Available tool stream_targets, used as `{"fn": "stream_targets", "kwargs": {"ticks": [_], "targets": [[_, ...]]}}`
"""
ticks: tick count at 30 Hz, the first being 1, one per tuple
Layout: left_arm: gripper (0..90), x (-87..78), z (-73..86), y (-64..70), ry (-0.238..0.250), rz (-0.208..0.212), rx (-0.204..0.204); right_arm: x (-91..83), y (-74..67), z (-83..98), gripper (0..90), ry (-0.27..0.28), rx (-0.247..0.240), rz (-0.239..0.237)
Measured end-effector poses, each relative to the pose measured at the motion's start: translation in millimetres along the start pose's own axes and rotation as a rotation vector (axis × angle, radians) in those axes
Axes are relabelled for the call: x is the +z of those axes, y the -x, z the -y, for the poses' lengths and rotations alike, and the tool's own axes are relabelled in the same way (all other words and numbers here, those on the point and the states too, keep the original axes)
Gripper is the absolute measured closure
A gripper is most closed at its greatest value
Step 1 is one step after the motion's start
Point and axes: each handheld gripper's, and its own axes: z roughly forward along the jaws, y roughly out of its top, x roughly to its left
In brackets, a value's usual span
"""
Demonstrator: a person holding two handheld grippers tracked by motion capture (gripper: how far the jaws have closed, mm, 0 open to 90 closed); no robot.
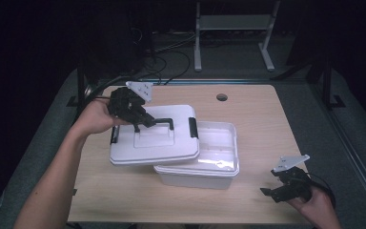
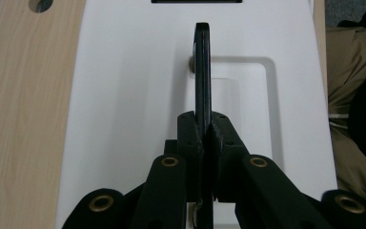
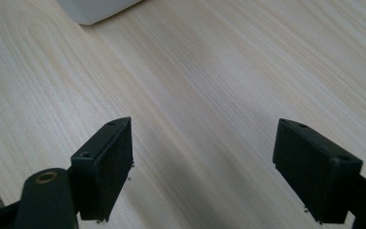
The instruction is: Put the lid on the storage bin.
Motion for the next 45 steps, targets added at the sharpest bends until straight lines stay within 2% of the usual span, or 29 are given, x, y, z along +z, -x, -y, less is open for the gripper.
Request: {"fn": "stream_targets", "kwargs": {"ticks": [16, 20, 27, 36, 45], "targets": [[84.3, 24.3, -32.0, 5.0, 0.016, 0.04, 0.034, 2.8, 1.1, -0.1, 20.4, -0.003, -0.002, -0.013], [84.3, 27.2, -40.5, 6.1, 0.016, 0.043, 0.055, 0.8, 0.6, -0.1, 20.4, 0.003, -0.005, -0.006], [84.3, 33.1, -52.7, 5.6, 0.024, 0.051, 0.058, 0.3, 0.3, -0.4, 20.4, 0.004, -0.004, -0.006], [84.3, 44.8, -73.9, 7.9, 0.048, 0.065, 0.081, -3.2, -0.8, 1.1, 20.4, 0.013, -0.003, 0.002], [84.3, 56.3, -82.5, 8.7, 0.055, 0.076, 0.084, -4.5, -1.2, 1.1, 20.3, 0.018, -0.001, 0.003]]}}
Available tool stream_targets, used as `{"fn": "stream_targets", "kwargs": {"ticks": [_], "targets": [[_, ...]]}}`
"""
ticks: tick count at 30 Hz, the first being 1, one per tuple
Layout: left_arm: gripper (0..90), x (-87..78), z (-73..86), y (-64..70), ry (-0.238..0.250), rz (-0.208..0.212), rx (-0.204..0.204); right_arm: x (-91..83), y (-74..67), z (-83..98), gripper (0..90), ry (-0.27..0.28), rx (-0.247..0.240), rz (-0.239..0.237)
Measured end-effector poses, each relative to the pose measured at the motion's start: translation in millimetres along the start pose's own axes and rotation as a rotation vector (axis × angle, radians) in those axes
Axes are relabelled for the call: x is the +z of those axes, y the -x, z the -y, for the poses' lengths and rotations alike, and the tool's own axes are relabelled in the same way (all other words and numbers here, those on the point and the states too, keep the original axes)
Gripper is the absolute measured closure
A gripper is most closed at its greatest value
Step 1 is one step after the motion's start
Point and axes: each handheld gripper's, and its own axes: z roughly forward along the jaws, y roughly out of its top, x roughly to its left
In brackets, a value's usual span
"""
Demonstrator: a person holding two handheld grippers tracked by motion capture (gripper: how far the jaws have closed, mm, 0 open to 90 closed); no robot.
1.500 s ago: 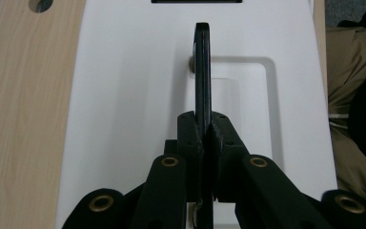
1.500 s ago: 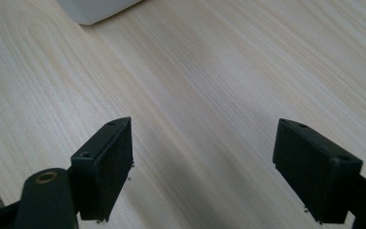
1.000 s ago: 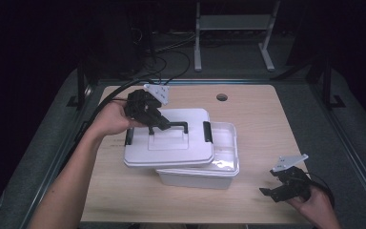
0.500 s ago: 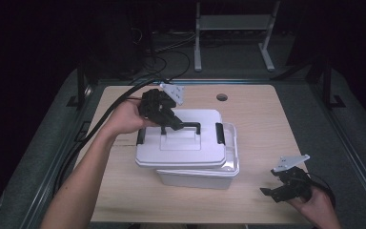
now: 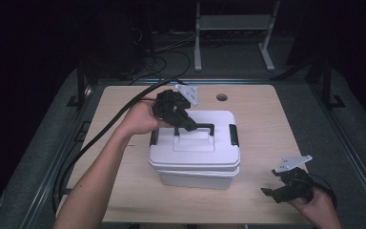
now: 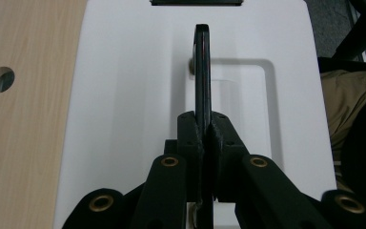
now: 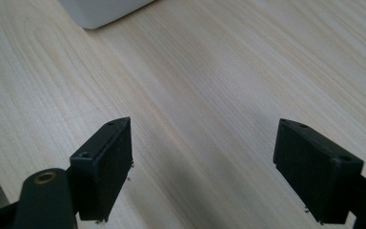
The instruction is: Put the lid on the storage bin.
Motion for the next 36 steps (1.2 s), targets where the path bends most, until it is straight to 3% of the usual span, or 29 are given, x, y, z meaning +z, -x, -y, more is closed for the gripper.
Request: {"fn": "stream_targets", "kwargs": {"ticks": [11, 27, 36], "targets": [[84.3, 19.4, -1.9, 0.8, -0.044, 0.016, 0.007, -0.9, -0.8, -0.7, 20.3, 0.003, -0.006, 0.003], [84.1, 36.9, 3.5, -0.4, -0.067, 0.021, 0.008, -1.5, -0.6, -0.3, 20.4, 0.003, -0.006, 0.006], [84.1, 37.3, 7.1, -1.9, -0.047, 0.032, 0.001, -1.6, -0.8, -0.5, 20.3, 0.003, -0.007, 0.005]]}}
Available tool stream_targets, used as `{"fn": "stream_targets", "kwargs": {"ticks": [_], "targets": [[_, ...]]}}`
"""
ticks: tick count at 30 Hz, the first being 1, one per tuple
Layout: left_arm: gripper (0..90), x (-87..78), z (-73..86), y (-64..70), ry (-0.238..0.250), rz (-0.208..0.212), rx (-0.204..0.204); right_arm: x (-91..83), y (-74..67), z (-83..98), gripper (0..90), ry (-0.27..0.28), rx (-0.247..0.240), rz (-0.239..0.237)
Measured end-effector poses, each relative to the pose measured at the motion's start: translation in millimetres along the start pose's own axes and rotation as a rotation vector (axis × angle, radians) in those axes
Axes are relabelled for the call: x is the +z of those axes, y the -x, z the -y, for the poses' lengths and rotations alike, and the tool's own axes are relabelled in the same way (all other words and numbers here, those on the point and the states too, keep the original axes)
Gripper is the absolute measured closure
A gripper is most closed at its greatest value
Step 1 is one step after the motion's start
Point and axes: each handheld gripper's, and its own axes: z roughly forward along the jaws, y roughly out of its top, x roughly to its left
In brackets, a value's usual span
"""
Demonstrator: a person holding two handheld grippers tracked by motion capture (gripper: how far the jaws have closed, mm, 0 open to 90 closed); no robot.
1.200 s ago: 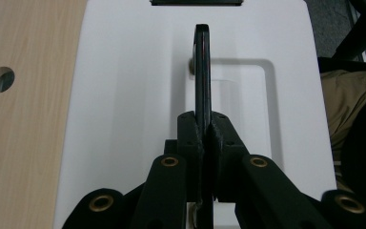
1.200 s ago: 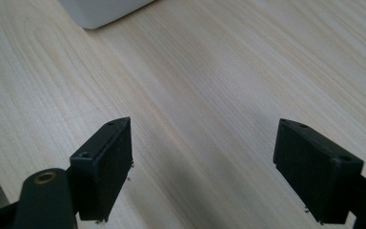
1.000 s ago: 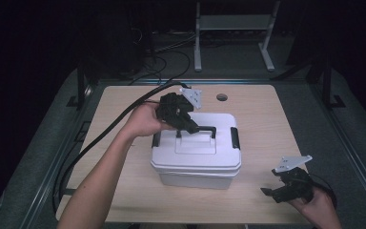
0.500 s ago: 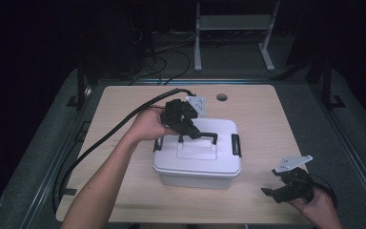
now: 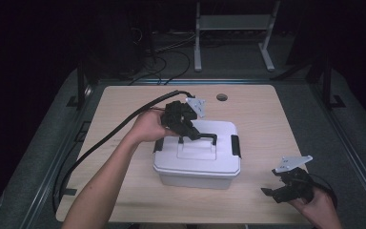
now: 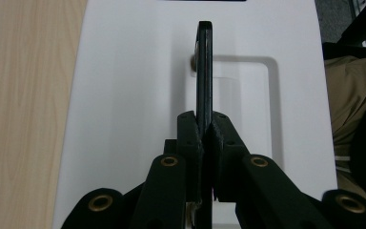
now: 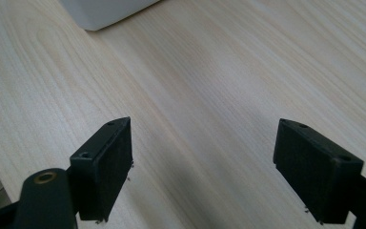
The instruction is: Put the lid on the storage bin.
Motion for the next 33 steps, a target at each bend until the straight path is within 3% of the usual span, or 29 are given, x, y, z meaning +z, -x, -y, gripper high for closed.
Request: {"fn": "stream_targets", "kwargs": {"ticks": [6, 10, 14, 22, 24, 33], "targets": [[83.1, -0.4, 0.0, -0.3, -0.006, -0.002, -0.005, 0.0, 0.2, 0.2, 20.4, 0.0, 0.0, 0.0], [73.9, -6.1, 0.5, 2.0, 0.02, -0.007, -0.005, 0.5, 0.6, 1.1, 20.4, -0.003, -0.001, -0.001], [65.5, -17.9, 1.7, 4.7, 0.033, -0.035, -0.003, -0.1, 0.1, 1.3, 20.3, -0.001, -0.001, 0.001], [57.9, -33.1, 11.9, 9.6, 0.041, -0.082, -0.019, 0.4, -1.5, -1.0, 20.3, -0.003, -0.003, 0.003], [56.8, -34.8, 14.2, 10.1, 0.028, -0.089, -0.019, 0.8, -1.4, -1.5, 20.3, -0.004, -0.005, 0.002], [55.3, -40.8, 29.3, 9.3, 0.057, -0.101, -0.044, 1.2, -1.2, -2.1, 20.2, -0.004, -0.001, 0.001]]}}
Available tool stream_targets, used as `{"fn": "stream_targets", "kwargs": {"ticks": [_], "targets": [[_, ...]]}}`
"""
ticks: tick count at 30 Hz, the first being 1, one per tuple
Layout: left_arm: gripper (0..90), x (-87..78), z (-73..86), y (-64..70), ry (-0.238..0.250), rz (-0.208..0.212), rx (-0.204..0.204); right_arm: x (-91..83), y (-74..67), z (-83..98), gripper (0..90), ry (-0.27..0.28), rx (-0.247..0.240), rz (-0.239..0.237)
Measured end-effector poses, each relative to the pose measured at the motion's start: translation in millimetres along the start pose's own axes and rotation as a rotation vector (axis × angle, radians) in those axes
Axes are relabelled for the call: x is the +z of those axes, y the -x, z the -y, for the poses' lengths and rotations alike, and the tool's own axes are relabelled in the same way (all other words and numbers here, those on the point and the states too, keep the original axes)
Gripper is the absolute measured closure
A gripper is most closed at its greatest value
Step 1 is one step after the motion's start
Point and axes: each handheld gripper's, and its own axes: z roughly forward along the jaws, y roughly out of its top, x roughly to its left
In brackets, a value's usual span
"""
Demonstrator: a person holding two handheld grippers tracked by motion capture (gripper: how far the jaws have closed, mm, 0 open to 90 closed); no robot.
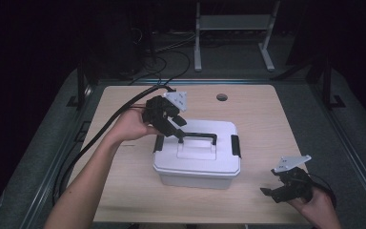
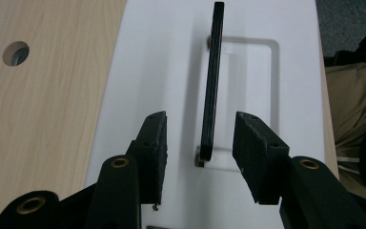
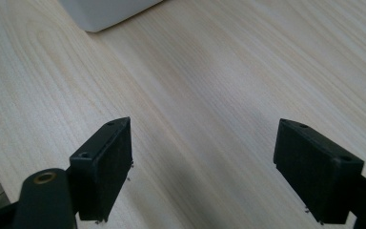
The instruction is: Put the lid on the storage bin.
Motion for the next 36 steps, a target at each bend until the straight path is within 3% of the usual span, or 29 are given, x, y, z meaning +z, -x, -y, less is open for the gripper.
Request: {"fn": "stream_targets", "kwargs": {"ticks": [19, 36], "targets": [[52.3, -31.1, 42.9, 3.9, 0.043, -0.045, -0.067, 1.3, 0.3, -1.5, 19.4, -0.007, 0.002, 0.002], [46.3, -41.2, 78.7, 10.3, 0.085, -0.084, -0.129, 0.9, 0.2, -1.8, 19.5, -0.006, 0.003, 0.007]]}}
